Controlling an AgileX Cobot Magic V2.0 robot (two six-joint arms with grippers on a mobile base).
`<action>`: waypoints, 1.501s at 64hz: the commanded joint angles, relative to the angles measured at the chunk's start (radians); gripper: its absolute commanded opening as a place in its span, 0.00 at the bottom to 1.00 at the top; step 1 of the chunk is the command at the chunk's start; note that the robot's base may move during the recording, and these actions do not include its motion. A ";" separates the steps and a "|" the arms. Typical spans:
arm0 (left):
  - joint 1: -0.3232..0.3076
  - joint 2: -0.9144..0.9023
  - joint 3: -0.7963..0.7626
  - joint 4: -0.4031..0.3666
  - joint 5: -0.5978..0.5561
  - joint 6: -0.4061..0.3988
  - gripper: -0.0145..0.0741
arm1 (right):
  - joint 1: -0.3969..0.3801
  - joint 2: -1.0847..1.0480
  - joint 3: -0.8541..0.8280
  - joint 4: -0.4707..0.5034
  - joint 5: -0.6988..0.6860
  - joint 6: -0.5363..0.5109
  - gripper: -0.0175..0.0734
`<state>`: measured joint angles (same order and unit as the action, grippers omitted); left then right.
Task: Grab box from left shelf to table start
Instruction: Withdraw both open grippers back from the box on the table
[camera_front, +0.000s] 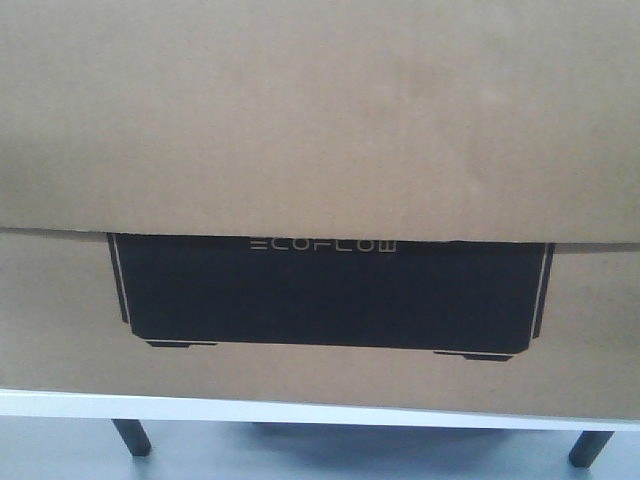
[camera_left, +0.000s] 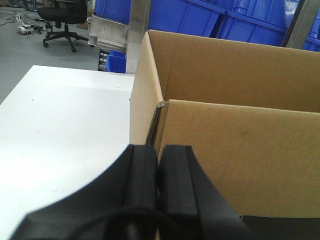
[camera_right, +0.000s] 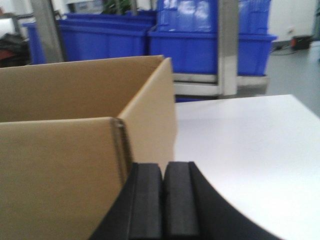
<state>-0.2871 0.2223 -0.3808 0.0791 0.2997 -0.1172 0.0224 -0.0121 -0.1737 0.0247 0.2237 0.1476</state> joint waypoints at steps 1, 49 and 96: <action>-0.005 0.008 -0.027 0.004 -0.088 -0.007 0.15 | -0.045 0.004 0.032 0.030 -0.200 -0.051 0.21; -0.005 0.008 -0.027 0.004 -0.088 -0.007 0.15 | -0.061 -0.002 0.201 0.061 -0.343 -0.148 0.21; 0.193 -0.198 0.241 -0.206 -0.130 0.239 0.15 | -0.061 -0.002 0.201 0.061 -0.343 -0.148 0.21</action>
<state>-0.1358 0.0721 -0.1674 -0.0286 0.2830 0.0449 -0.0328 -0.0121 0.0272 0.0879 -0.0276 0.0131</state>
